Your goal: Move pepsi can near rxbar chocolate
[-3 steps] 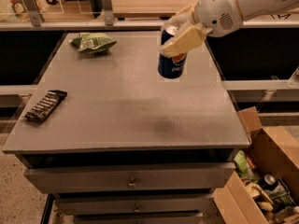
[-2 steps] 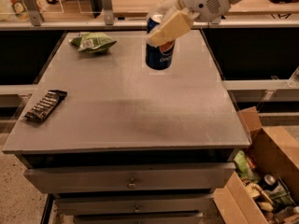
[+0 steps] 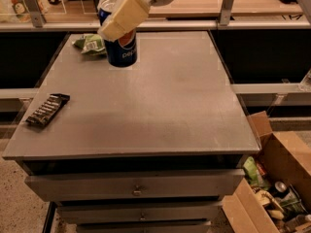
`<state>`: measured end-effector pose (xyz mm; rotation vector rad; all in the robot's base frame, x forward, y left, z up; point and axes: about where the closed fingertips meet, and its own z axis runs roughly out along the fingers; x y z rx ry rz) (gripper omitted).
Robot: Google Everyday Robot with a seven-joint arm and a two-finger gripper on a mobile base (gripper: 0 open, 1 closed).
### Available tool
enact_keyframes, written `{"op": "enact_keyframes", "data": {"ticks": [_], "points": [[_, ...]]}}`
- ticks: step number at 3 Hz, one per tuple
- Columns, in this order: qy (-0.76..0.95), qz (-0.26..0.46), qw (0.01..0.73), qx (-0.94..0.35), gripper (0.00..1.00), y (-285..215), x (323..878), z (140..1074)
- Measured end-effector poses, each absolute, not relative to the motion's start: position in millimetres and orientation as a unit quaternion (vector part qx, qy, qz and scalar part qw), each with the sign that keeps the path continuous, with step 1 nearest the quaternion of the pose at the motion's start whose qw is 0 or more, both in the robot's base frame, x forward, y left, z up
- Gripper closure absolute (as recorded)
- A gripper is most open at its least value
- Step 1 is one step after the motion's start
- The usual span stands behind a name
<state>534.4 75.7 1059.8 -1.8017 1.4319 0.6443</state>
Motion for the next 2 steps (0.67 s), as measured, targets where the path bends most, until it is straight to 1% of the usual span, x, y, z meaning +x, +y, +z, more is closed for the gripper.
{"op": "enact_keyframes", "data": {"ticks": [1,2], "points": [[0.557,0.251,0.367,-0.701,1.0,76,534,1060],[0.55,0.256,0.36,-0.709,1.0,90,535,1053]]}}
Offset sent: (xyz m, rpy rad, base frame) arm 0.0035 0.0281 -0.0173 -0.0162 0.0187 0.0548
